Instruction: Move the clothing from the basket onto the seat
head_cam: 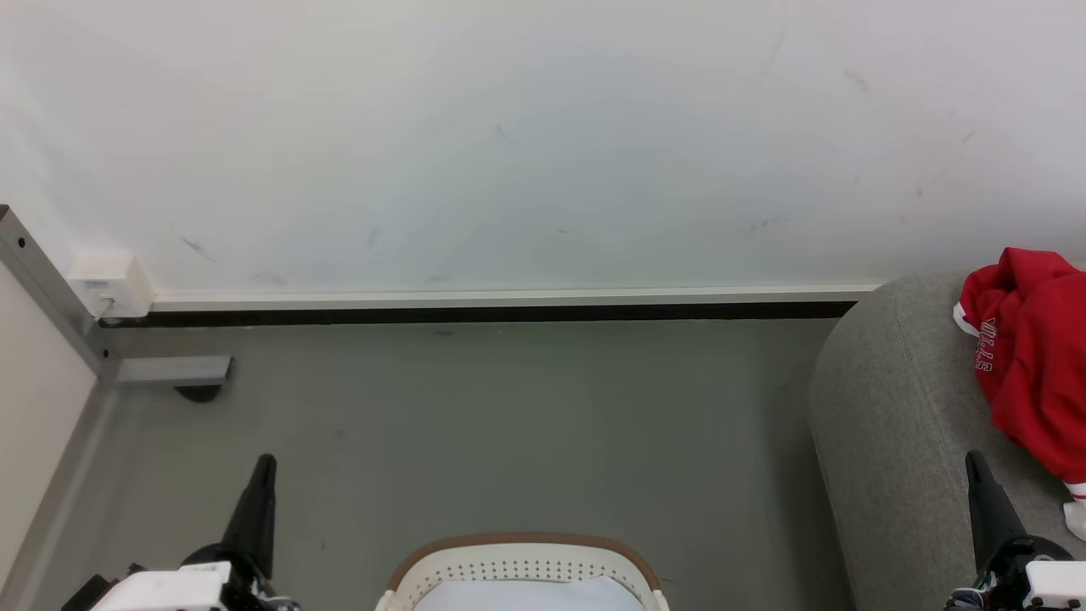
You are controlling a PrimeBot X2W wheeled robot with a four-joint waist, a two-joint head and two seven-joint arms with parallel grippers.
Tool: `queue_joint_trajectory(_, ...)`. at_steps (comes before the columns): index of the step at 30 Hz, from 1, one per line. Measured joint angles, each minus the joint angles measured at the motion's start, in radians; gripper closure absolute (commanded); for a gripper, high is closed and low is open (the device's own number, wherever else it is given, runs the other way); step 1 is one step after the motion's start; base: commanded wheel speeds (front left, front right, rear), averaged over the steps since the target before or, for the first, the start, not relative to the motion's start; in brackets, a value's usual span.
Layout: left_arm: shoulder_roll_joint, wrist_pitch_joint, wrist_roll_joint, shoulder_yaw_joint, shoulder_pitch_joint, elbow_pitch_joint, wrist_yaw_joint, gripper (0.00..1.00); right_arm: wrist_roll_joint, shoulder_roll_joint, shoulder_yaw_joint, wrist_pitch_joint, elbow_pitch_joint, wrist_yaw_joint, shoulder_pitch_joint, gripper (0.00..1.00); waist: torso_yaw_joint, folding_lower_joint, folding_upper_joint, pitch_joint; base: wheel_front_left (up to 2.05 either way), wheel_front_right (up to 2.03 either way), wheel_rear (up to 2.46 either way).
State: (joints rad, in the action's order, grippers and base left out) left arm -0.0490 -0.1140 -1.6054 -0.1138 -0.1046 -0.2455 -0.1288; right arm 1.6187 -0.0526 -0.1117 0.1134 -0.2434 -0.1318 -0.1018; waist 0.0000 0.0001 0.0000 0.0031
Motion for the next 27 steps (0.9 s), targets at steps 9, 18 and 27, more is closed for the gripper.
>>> queue_joint_trajectory(9,0.0,0.0,0.0,0.0,0.0,0.0,0.0,1.0,-0.001,0.0,-0.001,0.0,0.0,0.0,0.0,1.0,0.0,-0.0001,0.0,0.0,0.0,0.0,0.0)
queue_joint_trajectory(18,0.0,0.0,0.0,0.0,0.0,0.0,0.0,1.0,-0.001,0.0,-0.001,0.0,0.0,0.0,0.0,1.0,0.0,0.0,0.0,0.0,0.0,0.0,0.0)
queue_joint_trajectory(27,0.0,0.0,0.0,0.0,0.0,0.0,0.0,1.0,-0.001,0.001,-0.001,0.0,0.0,0.0,0.0,1.0,0.0,0.0,0.0,0.0,0.0,0.0,0.0)
